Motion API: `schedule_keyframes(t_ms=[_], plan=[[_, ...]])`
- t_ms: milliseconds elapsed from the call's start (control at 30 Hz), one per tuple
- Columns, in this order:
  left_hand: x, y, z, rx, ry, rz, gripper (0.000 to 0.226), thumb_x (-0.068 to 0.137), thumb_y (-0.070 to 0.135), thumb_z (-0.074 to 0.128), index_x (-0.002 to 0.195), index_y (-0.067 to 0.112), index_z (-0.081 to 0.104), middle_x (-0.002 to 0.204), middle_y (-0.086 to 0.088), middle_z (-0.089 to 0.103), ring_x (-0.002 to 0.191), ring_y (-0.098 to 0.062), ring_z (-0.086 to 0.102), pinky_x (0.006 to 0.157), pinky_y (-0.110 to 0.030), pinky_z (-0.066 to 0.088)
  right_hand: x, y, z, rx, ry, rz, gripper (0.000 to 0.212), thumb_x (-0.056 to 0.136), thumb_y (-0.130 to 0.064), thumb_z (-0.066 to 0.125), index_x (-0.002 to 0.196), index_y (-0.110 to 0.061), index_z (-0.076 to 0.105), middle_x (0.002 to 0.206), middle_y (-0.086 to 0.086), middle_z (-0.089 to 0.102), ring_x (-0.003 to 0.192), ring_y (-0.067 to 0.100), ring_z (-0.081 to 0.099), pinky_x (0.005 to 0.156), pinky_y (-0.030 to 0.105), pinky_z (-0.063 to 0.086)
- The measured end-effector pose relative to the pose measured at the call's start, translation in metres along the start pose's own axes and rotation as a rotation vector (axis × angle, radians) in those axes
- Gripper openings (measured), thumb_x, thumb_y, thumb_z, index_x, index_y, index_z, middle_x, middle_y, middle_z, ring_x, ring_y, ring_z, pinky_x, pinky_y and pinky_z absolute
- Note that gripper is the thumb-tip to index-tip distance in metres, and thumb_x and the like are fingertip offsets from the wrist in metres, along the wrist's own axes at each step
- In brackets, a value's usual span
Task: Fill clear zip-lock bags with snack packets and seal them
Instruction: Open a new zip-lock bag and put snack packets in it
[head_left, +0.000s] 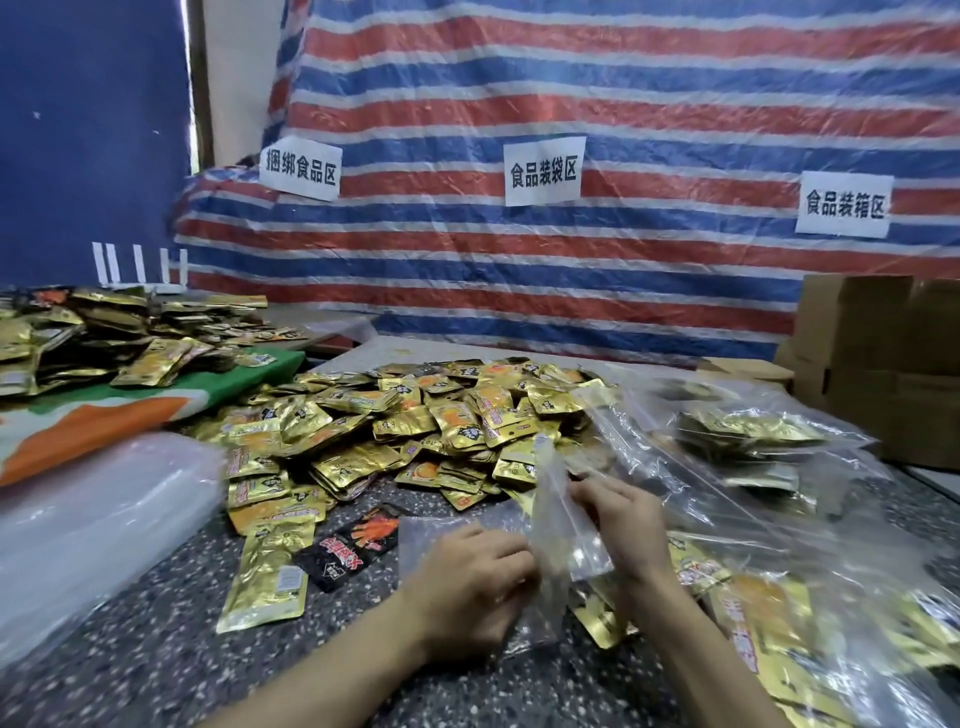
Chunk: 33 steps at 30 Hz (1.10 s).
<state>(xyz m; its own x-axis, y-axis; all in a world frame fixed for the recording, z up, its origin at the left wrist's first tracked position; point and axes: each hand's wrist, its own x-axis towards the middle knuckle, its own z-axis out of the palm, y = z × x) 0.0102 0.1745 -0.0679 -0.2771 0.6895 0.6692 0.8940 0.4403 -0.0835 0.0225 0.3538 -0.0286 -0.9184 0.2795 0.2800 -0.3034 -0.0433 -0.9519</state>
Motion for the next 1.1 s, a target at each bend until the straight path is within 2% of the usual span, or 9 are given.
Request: schedule_keyframes(t_ms=[67, 167, 267, 367, 533, 633, 767, 867, 1100], plan=[[-0.001, 0.001, -0.001, -0.028, -0.031, -0.060, 0.006, 0.076, 0.023, 0.065, 0.078, 0.021, 0.060, 0.078, 0.008, 0.061, 0.066, -0.010, 0.051, 0.061, -0.023, 0.037, 0.000, 0.000, 0.001, -0.032, -0.049, 0.023, 0.029, 0.074, -0.013, 0.069, 0.048, -0.010, 0.058, 0.055, 0.001, 0.044, 0.056, 0.017, 0.040, 0.056, 0.030, 0.030], [-0.001, 0.000, -0.002, -0.167, -0.113, -0.202, 0.019, 0.081, 0.036, 0.054, 0.078, 0.019, 0.062, 0.076, 0.007, 0.061, 0.066, -0.006, 0.047, 0.066, -0.024, 0.037, 0.000, 0.002, 0.001, -0.073, -0.139, 0.040, 0.037, 0.084, -0.005, 0.068, 0.047, -0.013, 0.063, 0.049, -0.004, 0.047, 0.048, 0.010, 0.045, 0.047, 0.023, 0.039], [-0.002, 0.000, -0.008, -0.678, -0.070, -0.502, 0.023, 0.085, 0.049, 0.054, 0.080, 0.031, 0.067, 0.081, 0.002, 0.065, 0.076, -0.018, 0.066, 0.076, -0.033, 0.058, -0.001, 0.001, -0.001, -0.105, -0.215, 0.042, 0.026, 0.078, -0.013, 0.075, 0.063, 0.006, 0.067, 0.062, 0.013, 0.055, 0.062, 0.021, 0.049, 0.058, 0.031, 0.042], [-0.001, -0.001, -0.009, -1.102, 0.136, -0.742, 0.034, 0.082, 0.055, 0.062, 0.075, 0.023, 0.070, 0.076, -0.001, 0.064, 0.071, -0.018, 0.067, 0.062, -0.037, 0.060, -0.004, 0.000, 0.001, -0.133, -0.263, 0.092, 0.014, 0.080, -0.012, 0.079, 0.072, -0.001, 0.076, 0.068, 0.013, 0.067, 0.063, 0.022, 0.060, 0.055, 0.026, 0.048], [0.001, -0.002, -0.011, -0.883, 0.153, -0.679, 0.050, 0.088, 0.055, 0.061, 0.082, 0.006, 0.066, 0.069, 0.004, 0.064, 0.062, -0.008, 0.062, 0.057, -0.020, 0.051, -0.010, -0.005, 0.005, -0.143, -0.334, 0.161, 0.033, 0.057, -0.032, 0.090, 0.073, -0.006, 0.078, 0.065, 0.007, 0.066, 0.051, 0.013, 0.056, 0.045, 0.019, 0.039], [0.001, -0.002, -0.010, -0.855, 0.138, -0.656, 0.032, 0.096, 0.034, 0.058, 0.080, 0.007, 0.065, 0.065, 0.009, 0.063, 0.060, -0.008, 0.060, 0.056, -0.019, 0.047, -0.014, -0.005, 0.006, -0.138, -0.342, 0.195, 0.037, 0.059, -0.037, 0.089, 0.077, -0.006, 0.078, 0.072, 0.011, 0.067, 0.061, 0.022, 0.059, 0.052, 0.025, 0.041], [0.000, -0.007, -0.008, -0.988, 0.200, -0.771, 0.031, 0.099, 0.016, 0.055, 0.077, -0.004, 0.062, 0.066, -0.004, 0.059, 0.061, -0.016, 0.055, 0.058, -0.021, 0.046, -0.014, -0.004, 0.009, -0.043, -0.304, 0.217, 0.018, 0.074, -0.021, 0.081, 0.071, -0.005, 0.076, 0.062, 0.011, 0.063, 0.047, 0.017, 0.057, 0.041, 0.019, 0.041], [0.001, -0.008, -0.012, -1.099, 0.272, -0.834, 0.034, 0.090, 0.028, 0.055, 0.063, 0.008, 0.059, 0.057, -0.002, 0.059, 0.051, -0.016, 0.052, 0.051, -0.022, 0.042, -0.009, -0.004, 0.007, 0.002, -0.174, 0.084, 0.019, 0.083, -0.004, 0.073, 0.064, -0.006, 0.075, 0.059, 0.008, 0.063, 0.047, 0.014, 0.056, 0.042, 0.021, 0.045], [0.001, -0.027, -0.025, -1.384, 0.417, -0.989, 0.031, 0.080, 0.035, 0.067, 0.054, 0.019, 0.064, 0.057, -0.001, 0.056, 0.049, -0.013, 0.050, 0.048, -0.023, 0.042, -0.009, -0.006, 0.001, -0.183, 0.129, -0.287, 0.016, 0.079, -0.002, 0.073, 0.071, -0.011, 0.064, 0.065, -0.004, 0.063, 0.058, 0.011, 0.055, 0.053, 0.028, 0.048]])
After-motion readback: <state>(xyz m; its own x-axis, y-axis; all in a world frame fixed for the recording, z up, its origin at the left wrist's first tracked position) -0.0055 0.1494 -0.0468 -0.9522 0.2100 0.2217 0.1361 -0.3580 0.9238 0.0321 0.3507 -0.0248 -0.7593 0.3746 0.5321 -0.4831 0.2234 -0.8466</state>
